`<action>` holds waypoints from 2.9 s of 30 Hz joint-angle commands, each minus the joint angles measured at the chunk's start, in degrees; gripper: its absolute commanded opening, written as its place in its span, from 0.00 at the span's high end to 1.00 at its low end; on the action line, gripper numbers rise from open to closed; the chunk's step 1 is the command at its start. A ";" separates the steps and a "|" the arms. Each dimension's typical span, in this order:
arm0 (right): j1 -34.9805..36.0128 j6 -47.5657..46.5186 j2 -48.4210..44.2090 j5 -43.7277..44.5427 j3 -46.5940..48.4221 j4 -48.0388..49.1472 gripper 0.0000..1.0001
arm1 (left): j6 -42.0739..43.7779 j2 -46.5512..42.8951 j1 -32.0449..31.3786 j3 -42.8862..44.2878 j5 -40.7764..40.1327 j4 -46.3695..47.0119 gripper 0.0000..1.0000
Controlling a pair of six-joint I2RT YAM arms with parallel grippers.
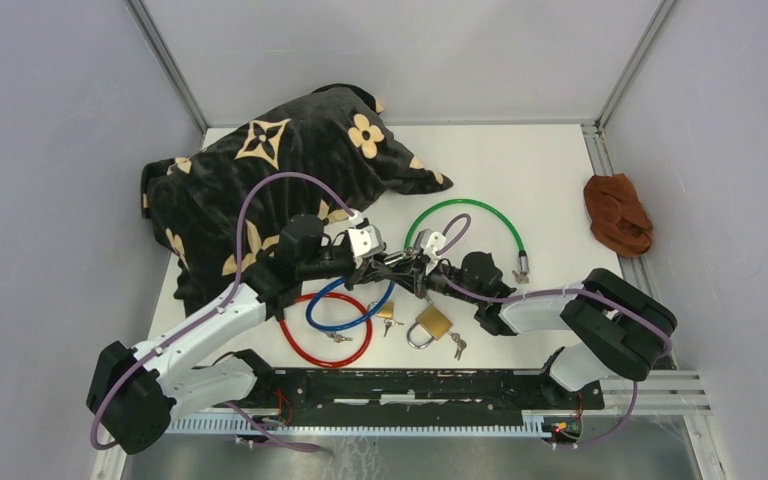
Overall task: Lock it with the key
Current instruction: Lock the lock.
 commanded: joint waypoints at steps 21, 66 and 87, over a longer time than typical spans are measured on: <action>-5.94 -16.49 -25.77 -15.52 5.42 -50.39 0.33 | 17.22 -4.94 -0.29 -7.30 -4.75 -0.97 0.98; -13.60 -15.09 -10.66 -30.81 20.99 -55.53 1.00 | 9.21 -5.45 0.18 -5.28 0.90 -2.39 0.98; -5.34 -65.54 -19.60 -16.27 11.62 -52.06 1.00 | 3.92 -3.61 1.32 -1.20 9.72 -8.61 0.98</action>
